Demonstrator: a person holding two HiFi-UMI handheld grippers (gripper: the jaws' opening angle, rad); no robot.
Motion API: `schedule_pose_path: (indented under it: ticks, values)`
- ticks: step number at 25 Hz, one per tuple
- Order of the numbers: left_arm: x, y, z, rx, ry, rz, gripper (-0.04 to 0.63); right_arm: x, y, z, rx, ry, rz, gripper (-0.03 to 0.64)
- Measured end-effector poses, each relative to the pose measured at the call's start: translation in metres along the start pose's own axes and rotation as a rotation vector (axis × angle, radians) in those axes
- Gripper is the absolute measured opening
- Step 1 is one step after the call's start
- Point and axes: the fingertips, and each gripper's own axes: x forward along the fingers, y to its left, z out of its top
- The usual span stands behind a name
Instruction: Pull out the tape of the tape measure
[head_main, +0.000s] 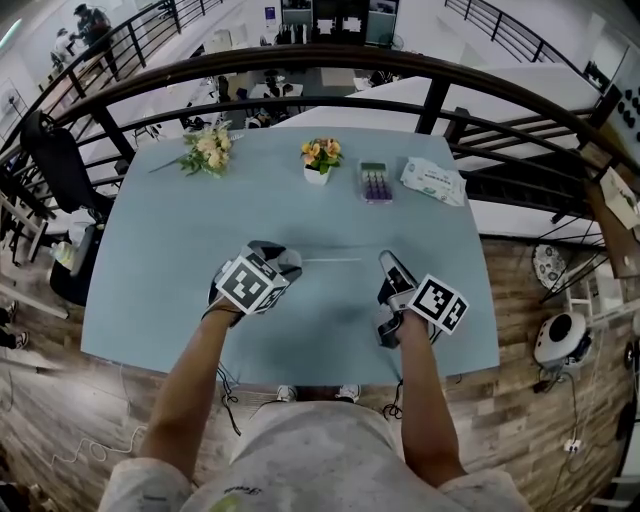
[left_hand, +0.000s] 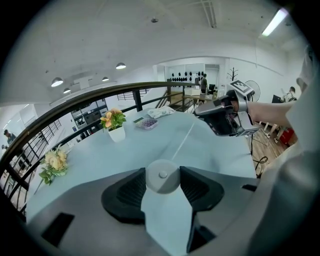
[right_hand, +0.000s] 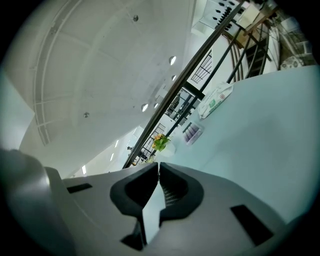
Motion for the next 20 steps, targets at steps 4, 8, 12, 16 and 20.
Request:
schedule_pose_path:
  ticks: [4,8,12,16,20]
  values:
    - [0.01,-0.003,0.0,0.007,0.004,0.006,0.214,0.001,-0.007,-0.005,0.0,0.018,-0.015,0.015]
    - [0.021,-0.012,-0.004,0.002,0.022,-0.011,0.215,0.001,-0.015,-0.009,-0.011,0.039,-0.032,0.015]
    - [0.03,-0.016,-0.008,-0.006,0.034,-0.017,0.215,0.006,-0.021,-0.016,-0.036,0.074,-0.045,0.015]
    - [0.038,-0.02,-0.01,-0.011,0.05,-0.019,0.215,0.01,-0.027,-0.022,-0.053,0.111,-0.054,0.016]
    - [0.046,-0.023,-0.013,-0.011,0.072,-0.013,0.215,0.013,-0.035,-0.024,-0.07,0.142,-0.062,0.015]
